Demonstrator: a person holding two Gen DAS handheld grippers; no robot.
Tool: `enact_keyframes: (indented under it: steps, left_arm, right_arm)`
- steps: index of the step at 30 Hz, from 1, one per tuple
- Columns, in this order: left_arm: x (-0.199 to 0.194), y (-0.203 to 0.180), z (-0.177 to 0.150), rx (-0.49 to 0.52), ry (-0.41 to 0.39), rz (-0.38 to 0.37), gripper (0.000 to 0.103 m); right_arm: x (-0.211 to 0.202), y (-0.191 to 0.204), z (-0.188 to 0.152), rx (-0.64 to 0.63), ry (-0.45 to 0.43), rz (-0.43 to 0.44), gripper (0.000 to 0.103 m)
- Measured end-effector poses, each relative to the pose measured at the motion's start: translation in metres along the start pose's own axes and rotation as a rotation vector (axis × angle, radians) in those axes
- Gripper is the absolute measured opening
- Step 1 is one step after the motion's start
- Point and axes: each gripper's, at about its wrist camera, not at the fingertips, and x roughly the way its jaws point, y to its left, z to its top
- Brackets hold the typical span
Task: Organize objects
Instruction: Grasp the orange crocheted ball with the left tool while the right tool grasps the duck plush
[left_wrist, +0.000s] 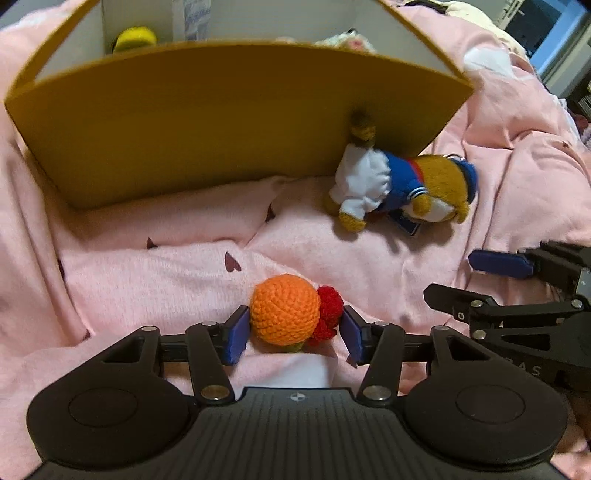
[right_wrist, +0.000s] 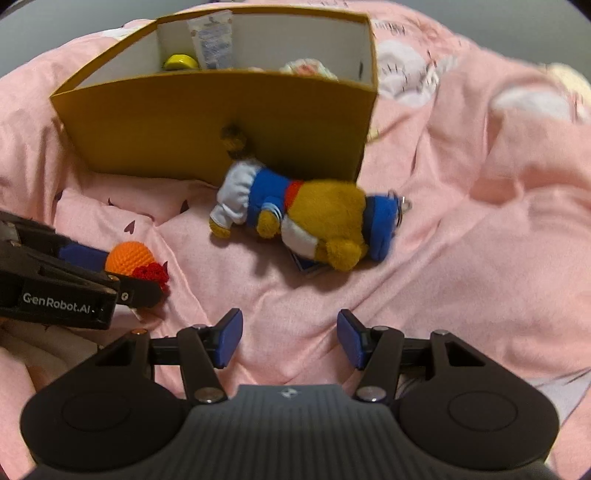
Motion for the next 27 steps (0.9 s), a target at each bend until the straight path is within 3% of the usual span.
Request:
enact_keyframes:
  steps: [3,8,12,17,27]
  left_arm:
    - [-0.011,-0.005,0.003,0.031,-0.029,0.023,0.060]
    - [-0.027,-0.011,0.014,0.066,-0.089,0.021,0.061]
    - [-0.030,-0.015,0.023,0.064,-0.109,0.030,0.061]
    - [-0.027,-0.013,0.027,0.052,-0.108,0.043,0.061]
    - [-0.015,-0.007,0.027,0.033,-0.073,0.033,0.061]
  right_arm:
    - [-0.011,0.006,0.010,-0.083,-0.038,-0.021,0.059]
    - [-0.027,0.019,0.029,-0.321,-0.166,-0.139,0.077]
    - [-0.002,0.024,0.037,-0.515,-0.131,-0.224,0.078]
    - [0.029,0.013,0.050,-0.501,-0.057,-0.151,0.074]
    - [0.057,-0.008,0.058,-0.401,-0.035,-0.141,0.067]
